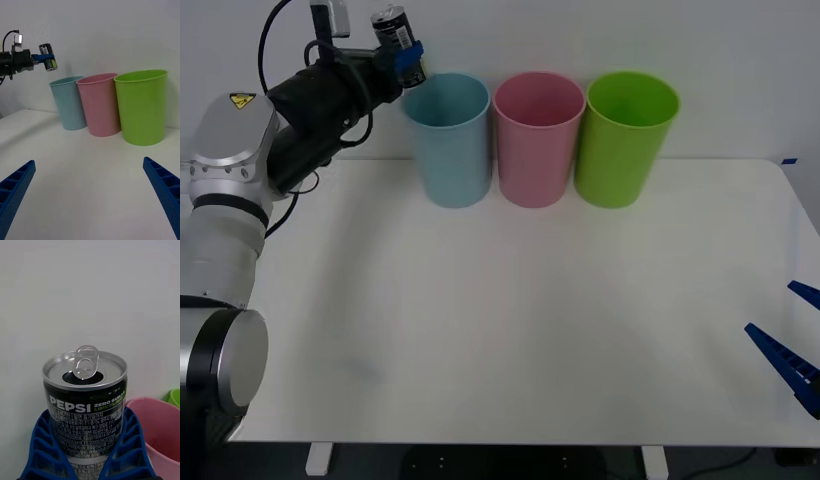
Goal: Grasp the object on the table and drop it into the matching bin: aluminum can to the light blue bin, PET bottle to the pink bin.
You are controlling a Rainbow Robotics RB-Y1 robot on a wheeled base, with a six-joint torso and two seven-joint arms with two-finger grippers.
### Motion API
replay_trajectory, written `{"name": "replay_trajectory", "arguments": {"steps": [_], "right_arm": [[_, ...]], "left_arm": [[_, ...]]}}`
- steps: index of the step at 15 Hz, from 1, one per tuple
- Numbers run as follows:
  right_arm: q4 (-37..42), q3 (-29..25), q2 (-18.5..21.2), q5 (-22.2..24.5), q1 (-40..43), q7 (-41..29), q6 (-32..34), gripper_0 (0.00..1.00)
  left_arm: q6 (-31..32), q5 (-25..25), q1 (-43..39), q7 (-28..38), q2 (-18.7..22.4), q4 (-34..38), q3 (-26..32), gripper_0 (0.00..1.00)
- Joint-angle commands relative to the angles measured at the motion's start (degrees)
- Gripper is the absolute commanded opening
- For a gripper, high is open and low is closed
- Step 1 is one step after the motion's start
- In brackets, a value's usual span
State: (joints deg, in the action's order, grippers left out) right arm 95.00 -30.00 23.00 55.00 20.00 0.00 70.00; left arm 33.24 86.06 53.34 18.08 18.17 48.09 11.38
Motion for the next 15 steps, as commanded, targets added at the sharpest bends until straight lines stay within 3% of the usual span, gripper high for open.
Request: {"name": "replay_trajectory", "arguments": {"steps": [1, 3, 12, 13, 14, 15], "right_arm": [[0.0, 0.0, 0.0, 0.0, 0.0, 0.0, 0.0, 1.0], [0.0, 0.0, 0.0, 0.0, 0.0, 0.0, 0.0, 1.0], [0.0, 0.0, 0.0, 0.0, 0.0, 0.0, 0.0, 1.0], [0.0, 0.0, 0.0, 0.0, 0.0, 0.0, 0.0, 1.0], [0.0, 0.0, 0.0, 0.0, 0.0, 0.0, 0.0, 1.0], [0.0, 0.0, 0.0, 0.0, 0.0, 0.0, 0.0, 1.0]], "left_arm": [[-2.7, 1.3, 5.1, -4.4, -1.5, -6.8, 0.0, 0.0], [-4.6, 1.5, 7.9, -6.7, -2.4, -10.2, 0.0, 0.0], [-7.0, 2.8, 8.4, -6.6, -3.8, -10.2, 0.0, 0.03], [-7.0, 2.8, 8.4, -6.4, -3.8, -10.2, 0.0, 0.11], [-7.1, 2.8, 8.4, -6.3, -3.8, -10.3, 0.0, 0.38], [-7.1, 2.8, 8.4, -6.4, -3.8, -10.3, 0.0, 0.83]]}}
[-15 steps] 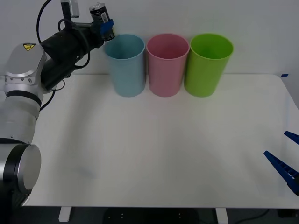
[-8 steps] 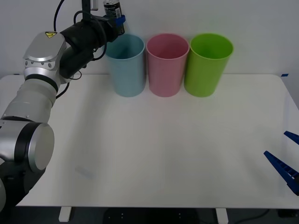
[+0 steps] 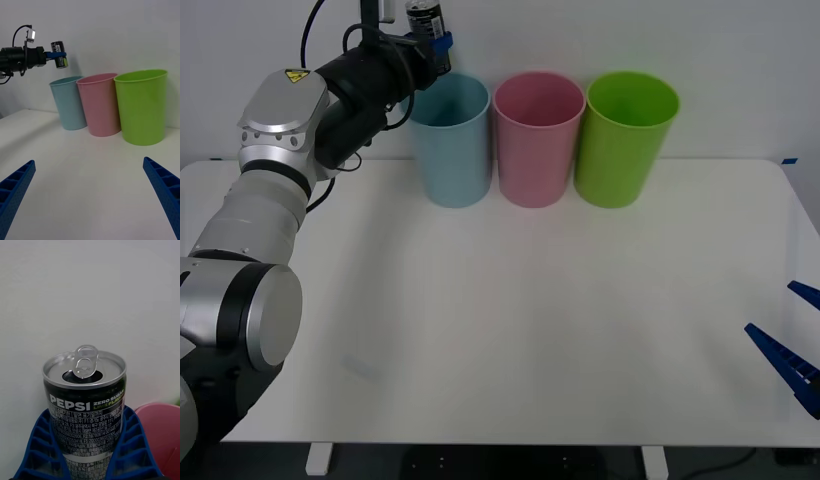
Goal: Grasp the object on the table and drop it into the matching bin: aluminum can to the light blue bin, PET bottle to the pink bin.
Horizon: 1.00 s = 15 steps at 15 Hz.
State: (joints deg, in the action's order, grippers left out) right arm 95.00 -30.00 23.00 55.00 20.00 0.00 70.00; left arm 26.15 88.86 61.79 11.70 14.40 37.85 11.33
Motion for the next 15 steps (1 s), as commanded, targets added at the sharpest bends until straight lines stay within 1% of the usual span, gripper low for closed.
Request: {"name": "replay_trajectory", "arguments": {"steps": [1, 8, 11, 13, 15], "right_arm": [[0.0, 0.0, 0.0, 0.0, 0.0, 0.0, 0.0, 1.0], [0.0, 0.0, 0.0, 0.0, 0.0, 0.0, 0.0, 1.0], [0.0, 0.0, 0.0, 0.0, 0.0, 0.0, 0.0, 1.0], [0.0, 0.0, 0.0, 0.0, 0.0, 0.0, 0.0, 1.0], [0.0, 0.0, 0.0, 0.0, 0.0, 0.0, 0.0, 1.0]], "left_arm": [[0.0, 0.0, -0.1, -0.2, 0.0, 0.0, 0.0, 1.0], [0.7, -1.7, -0.5, -0.3, 0.0, 0.0, 0.0, 1.0], [1.6, -3.6, -1.0, -0.4, 0.6, 0.0, 0.0, 1.0], [3.4, -5.5, -1.7, -1.0, 1.5, 0.0, 0.0, 1.0], [6.8, -8.3, -3.0, -1.7, 3.2, 0.4, -0.1, 1.0]]}}
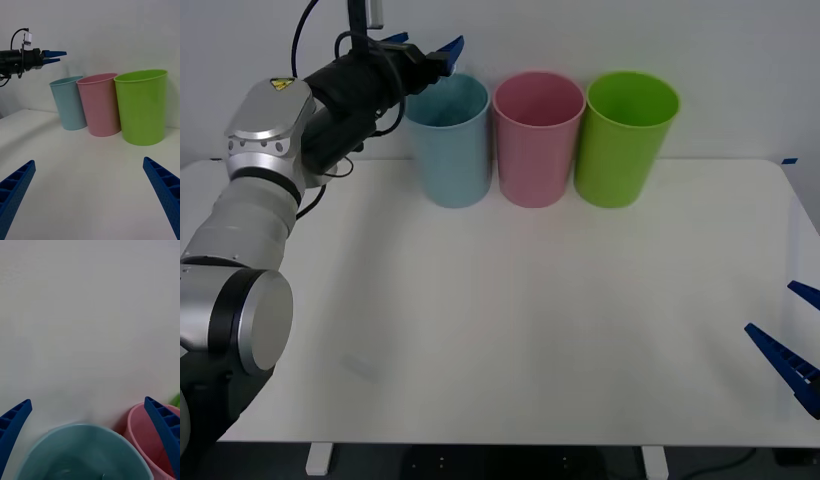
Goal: Grasp the object on the table and drop it into the matching bin: aluminum can to the light blue bin, PET bottle to the pink bin.
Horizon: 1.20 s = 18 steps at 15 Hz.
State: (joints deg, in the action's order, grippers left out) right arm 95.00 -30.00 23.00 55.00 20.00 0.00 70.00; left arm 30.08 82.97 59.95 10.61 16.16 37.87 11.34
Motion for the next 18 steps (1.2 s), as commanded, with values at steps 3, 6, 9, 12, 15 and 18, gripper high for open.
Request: {"name": "replay_trajectory", "arguments": {"steps": [3, 6, 9, 12, 15, 18], "right_arm": [[0.0, 0.0, 0.0, 0.0, 0.0, 0.0, 0.0, 1.0], [0.0, 0.0, 0.0, 0.0, 0.0, 0.0, 0.0, 1.0], [0.0, 0.0, 0.0, 0.0, 0.0, 0.0, 0.0, 1.0], [0.0, 0.0, 0.0, 0.0, 0.0, 0.0, 0.0, 1.0], [0.0, 0.0, 0.0, 0.0, 0.0, 0.0, 0.0, 1.0], [0.0, 0.0, 0.0, 0.0, 0.0, 0.0, 0.0, 1.0]], "left_arm": [[7.2, -6.2, -5.2, -0.9, 3.8, 4.0, -0.1, 1.0], [7.9, -10.1, -11.5, -0.9, 4.4, 11.8, -1.1, 1.0], [7.9, -13.5, -18.6, -0.9, 5.3, 20.0, -2.3, 1.0], [9.4, -16.0, -25.3, -0.9, 7.4, 27.1, -2.3, 1.0], [12.5, -18.9, -31.5, -1.1, 10.6, 31.9, -2.3, 1.0], [13.8, -20.8, -38.5, -1.4, 13.8, 38.3, -1.8, 1.0]]}}
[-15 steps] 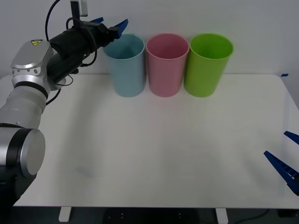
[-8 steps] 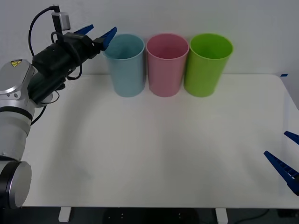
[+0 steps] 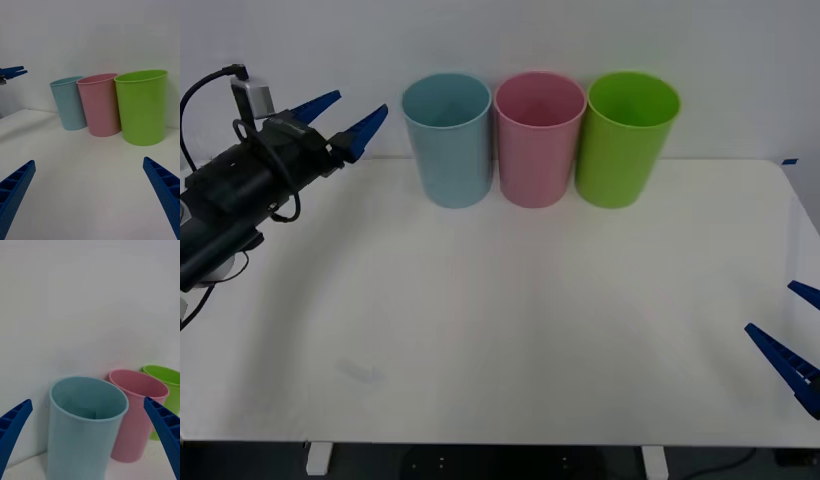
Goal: Grasp the object on the table and drop it into the matching bin: aluminum can to the light blue bin, PET bottle to the pink bin.
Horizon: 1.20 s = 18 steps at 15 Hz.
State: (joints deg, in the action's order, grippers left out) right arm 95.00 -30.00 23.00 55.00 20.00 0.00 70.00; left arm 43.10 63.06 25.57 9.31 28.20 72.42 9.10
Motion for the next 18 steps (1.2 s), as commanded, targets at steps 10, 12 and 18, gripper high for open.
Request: {"name": "replay_trajectory", "arguments": {"steps": [10, 12, 18], "right_arm": [[0.0, 0.0, 0.0, 0.0, 0.0, 0.0, 0.0, 1.0], [0.0, 0.0, 0.0, 0.0, 0.0, 0.0, 0.0, 1.0], [0.0, 0.0, 0.0, 0.0, 0.0, 0.0, 0.0, 1.0]], "left_arm": [[20.1, 4.7, -22.9, -0.1, 2.4, 13.7, 20.7, 1.0], [22.2, 4.2, -25.9, -0.4, 3.3, 13.8, 22.7, 1.0], [22.2, -2.2, -33.6, -1.8, 5.9, 13.7, 24.3, 1.0]]}}
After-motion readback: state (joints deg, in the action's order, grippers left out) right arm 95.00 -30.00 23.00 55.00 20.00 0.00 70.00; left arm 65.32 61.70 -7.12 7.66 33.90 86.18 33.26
